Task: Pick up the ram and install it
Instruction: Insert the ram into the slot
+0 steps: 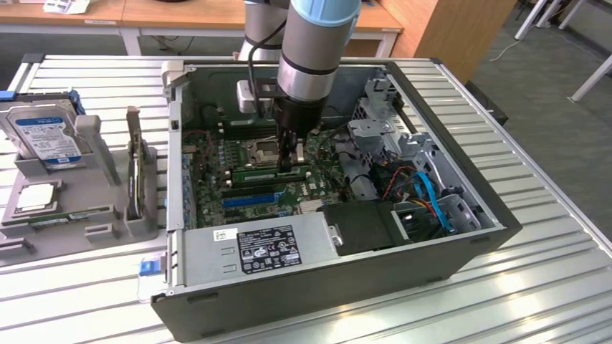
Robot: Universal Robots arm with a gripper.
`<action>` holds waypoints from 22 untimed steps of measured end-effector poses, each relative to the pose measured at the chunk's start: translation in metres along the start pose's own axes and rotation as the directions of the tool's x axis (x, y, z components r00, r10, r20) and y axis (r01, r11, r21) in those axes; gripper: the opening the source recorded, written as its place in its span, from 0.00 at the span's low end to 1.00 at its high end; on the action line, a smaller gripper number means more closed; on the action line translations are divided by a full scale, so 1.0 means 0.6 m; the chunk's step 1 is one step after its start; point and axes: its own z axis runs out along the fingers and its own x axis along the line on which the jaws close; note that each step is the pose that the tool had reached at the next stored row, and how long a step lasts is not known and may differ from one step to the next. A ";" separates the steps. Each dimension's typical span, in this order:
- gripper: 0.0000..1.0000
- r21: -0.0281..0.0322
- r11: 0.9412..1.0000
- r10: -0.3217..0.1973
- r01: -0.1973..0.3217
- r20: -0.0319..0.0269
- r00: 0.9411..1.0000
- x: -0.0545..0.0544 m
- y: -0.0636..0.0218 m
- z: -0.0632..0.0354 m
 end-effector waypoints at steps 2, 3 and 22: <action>0.11 0.000 1.000 0.000 0.000 0.000 1.000 0.000 0.000 0.000; 0.11 0.000 1.000 0.000 0.000 0.000 1.000 0.000 0.000 0.000; 0.25 0.000 1.000 0.000 0.000 0.000 1.000 0.000 0.000 -0.003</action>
